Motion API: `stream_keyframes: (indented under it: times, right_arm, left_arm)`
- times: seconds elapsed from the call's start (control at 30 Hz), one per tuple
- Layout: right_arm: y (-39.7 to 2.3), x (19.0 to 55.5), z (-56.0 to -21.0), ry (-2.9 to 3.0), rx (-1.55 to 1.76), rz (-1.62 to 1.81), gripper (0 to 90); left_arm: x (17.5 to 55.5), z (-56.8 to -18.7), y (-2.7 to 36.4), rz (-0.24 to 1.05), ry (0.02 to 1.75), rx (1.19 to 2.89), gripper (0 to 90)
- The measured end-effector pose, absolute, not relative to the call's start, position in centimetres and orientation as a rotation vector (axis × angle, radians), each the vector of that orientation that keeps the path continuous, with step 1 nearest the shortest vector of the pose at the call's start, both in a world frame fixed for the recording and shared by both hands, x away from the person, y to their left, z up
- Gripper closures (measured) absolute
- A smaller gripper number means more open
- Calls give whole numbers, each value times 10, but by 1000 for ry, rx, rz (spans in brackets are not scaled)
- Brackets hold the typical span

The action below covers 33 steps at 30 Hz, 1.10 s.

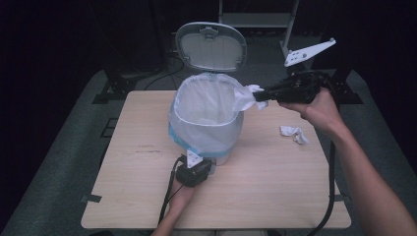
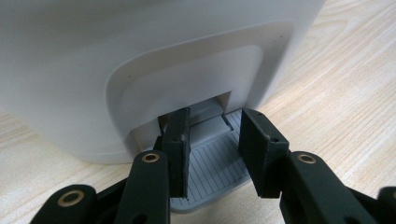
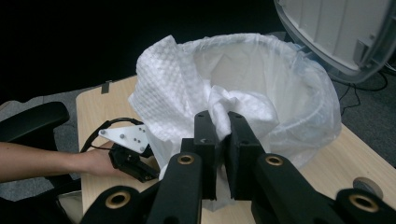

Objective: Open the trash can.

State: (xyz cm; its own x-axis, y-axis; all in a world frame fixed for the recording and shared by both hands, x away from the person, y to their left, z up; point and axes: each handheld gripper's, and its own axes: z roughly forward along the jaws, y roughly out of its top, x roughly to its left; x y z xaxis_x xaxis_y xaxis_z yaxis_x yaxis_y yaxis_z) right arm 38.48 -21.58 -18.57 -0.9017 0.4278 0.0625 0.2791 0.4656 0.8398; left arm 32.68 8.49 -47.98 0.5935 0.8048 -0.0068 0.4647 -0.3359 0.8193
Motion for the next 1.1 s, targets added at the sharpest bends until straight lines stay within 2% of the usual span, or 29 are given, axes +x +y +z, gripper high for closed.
stream_keyframes:
  times: [0.53,1.1]
  right_arm:
    - [-175,401,-176,2610,568,1408,835]
    - [-136,421,-187,2658,554,1391,804]
  left_arm:
    - [327,-480,85,517,1009,1989,640]
    - [327,-480,85,517,1009,1988,640]
